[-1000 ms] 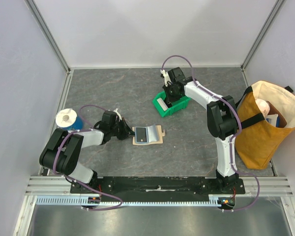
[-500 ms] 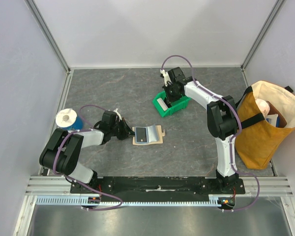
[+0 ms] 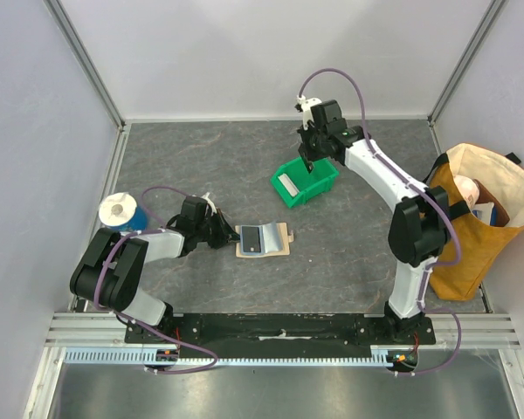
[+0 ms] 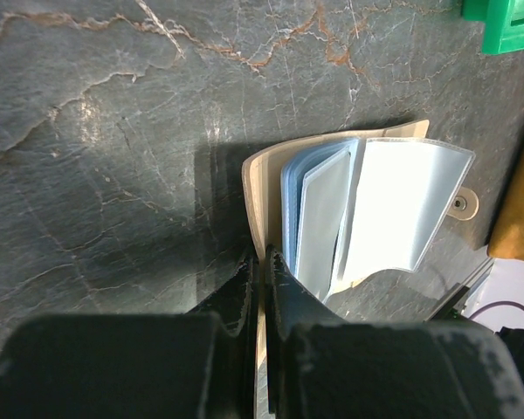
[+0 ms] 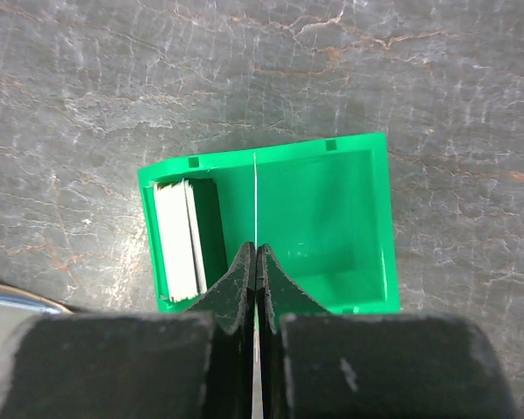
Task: Put the credit cards into the card holder
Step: Pick up the credit card from the storage box.
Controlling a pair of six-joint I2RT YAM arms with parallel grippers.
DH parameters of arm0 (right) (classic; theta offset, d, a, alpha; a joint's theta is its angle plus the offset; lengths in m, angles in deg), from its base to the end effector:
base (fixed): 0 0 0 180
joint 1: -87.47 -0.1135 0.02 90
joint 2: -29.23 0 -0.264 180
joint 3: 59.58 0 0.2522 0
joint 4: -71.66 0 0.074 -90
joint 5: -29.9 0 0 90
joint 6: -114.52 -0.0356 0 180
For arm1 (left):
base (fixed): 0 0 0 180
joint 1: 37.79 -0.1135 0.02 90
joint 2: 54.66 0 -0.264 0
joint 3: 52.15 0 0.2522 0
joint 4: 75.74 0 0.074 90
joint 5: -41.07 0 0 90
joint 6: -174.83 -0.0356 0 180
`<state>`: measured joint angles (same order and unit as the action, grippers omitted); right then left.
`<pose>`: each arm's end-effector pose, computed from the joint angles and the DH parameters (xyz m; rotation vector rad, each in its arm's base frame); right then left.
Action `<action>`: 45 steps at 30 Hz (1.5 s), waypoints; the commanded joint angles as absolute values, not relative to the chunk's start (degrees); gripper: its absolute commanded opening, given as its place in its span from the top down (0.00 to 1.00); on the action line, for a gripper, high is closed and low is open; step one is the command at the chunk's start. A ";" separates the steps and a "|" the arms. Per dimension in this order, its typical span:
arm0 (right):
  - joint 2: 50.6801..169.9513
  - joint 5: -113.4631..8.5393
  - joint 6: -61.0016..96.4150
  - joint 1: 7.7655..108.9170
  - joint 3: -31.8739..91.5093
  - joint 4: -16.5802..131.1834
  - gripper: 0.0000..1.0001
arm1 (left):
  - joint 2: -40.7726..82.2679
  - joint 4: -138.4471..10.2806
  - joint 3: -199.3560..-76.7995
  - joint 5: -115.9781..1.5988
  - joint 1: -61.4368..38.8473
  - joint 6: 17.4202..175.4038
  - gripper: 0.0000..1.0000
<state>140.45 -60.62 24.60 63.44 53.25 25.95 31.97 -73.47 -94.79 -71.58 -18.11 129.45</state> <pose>0.4078 0.1815 0.2904 -0.4861 2.2980 0.1959 0.2400 -0.1004 0.1247 -0.3473 2.5113 -0.9683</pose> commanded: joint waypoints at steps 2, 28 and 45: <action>132.17 -58.19 22.33 63.39 48.76 28.89 1.00 | 29.98 -74.46 -94.74 -72.57 -18.19 127.11 0.98; 116.68 -67.22 11.07 52.14 8.41 36.36 1.00 | 28.31 -73.23 -94.65 -73.36 -18.28 126.14 0.98; 118.89 -65.38 11.42 52.14 7.36 37.33 0.89 | 28.93 -73.58 -94.65 -73.54 -18.28 126.05 0.98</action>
